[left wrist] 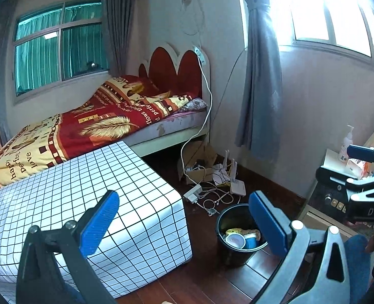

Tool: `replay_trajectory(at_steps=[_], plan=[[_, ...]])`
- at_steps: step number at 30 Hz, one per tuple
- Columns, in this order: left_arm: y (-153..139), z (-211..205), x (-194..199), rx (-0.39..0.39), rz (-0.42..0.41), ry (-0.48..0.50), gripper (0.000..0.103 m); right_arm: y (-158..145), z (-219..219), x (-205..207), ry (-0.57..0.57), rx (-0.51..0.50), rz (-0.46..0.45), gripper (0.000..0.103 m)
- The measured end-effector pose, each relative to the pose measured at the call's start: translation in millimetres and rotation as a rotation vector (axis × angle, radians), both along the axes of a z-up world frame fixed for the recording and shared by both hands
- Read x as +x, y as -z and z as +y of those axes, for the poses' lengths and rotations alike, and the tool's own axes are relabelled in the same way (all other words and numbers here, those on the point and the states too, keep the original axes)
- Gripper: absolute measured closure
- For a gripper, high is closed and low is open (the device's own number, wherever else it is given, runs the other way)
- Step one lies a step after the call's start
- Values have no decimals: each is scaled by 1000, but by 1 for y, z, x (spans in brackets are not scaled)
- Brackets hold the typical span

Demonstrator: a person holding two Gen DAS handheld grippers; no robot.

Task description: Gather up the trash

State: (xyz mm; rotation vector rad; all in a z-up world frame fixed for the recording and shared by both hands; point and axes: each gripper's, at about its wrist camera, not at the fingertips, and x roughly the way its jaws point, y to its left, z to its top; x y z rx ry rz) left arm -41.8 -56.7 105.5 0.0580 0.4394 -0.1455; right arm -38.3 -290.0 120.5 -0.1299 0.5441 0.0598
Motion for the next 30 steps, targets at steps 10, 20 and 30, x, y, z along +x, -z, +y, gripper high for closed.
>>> replay_trajectory(at_steps=[10, 20, 30], plan=[[-4, -7, -3, 9, -6, 31, 0, -3, -1, 0, -1, 9, -4, 0], [-7, -14, -3, 12, -7, 45, 0, -5, -7, -3, 7, 13, -10, 0], [-10, -18, -2, 18, -9, 49, 0, -3, -9, -2, 10, 13, -7, 0]])
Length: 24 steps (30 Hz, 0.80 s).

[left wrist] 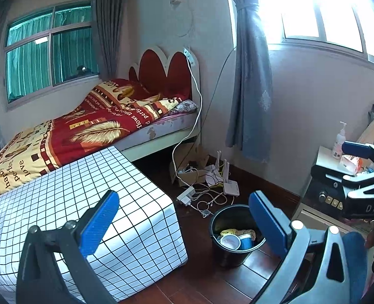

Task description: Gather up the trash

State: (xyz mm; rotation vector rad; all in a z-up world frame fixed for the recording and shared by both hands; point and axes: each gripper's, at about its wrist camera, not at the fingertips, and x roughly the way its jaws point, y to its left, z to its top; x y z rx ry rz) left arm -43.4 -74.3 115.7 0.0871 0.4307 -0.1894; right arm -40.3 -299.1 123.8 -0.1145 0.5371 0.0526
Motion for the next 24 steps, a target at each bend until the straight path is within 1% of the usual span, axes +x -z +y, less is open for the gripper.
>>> replay_trajectory(at_steps=[11, 24], plan=[[-2, -6, -1, 0, -3, 7, 0, 0, 0, -2, 1, 5, -1, 0], [3, -10, -2, 0, 11, 6, 0, 3, 2, -2, 1, 8, 8, 0]])
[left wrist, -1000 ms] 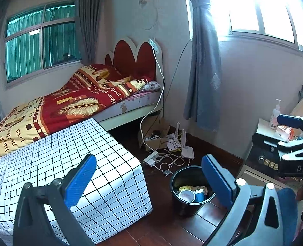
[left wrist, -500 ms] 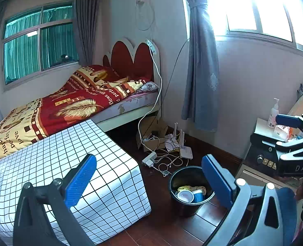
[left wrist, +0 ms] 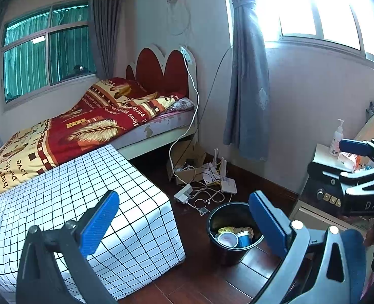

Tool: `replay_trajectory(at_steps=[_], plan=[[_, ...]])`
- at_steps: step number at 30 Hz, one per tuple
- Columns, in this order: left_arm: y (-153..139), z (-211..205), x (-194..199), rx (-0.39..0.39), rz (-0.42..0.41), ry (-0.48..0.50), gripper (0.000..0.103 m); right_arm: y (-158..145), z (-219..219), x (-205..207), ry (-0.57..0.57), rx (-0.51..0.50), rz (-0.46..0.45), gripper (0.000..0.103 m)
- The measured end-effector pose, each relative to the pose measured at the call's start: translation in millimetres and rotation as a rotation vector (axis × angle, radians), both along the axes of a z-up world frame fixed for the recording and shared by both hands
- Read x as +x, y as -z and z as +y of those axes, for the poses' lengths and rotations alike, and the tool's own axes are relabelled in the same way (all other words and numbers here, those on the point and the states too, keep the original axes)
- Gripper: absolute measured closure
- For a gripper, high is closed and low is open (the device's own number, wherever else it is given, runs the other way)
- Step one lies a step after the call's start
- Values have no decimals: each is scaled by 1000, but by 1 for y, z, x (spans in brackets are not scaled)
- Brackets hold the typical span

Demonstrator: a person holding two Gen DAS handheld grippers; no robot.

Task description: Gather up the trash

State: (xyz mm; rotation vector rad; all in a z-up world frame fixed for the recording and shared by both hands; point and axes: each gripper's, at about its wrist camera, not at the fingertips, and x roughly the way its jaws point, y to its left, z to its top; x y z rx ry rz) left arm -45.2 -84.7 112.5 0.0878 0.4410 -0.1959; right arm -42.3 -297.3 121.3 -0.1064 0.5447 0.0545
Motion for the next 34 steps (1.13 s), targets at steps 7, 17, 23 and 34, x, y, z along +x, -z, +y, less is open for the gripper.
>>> replay_trajectory(at_steps=[7, 17, 23, 34], plan=[[1, 0, 0, -8, 1, 1, 0, 1, 2, -1, 1, -1, 2, 0], [5, -1, 2, -35, 20, 30, 0, 3, 0, -2, 4, 4, 1, 0], [8, -6, 3, -17, 25, 44, 0, 6, -2, 0, 8, 9, 7, 0], [3, -10, -1, -29, -18, 107, 0, 9, -5, 0, 14, 16, 13, 0]])
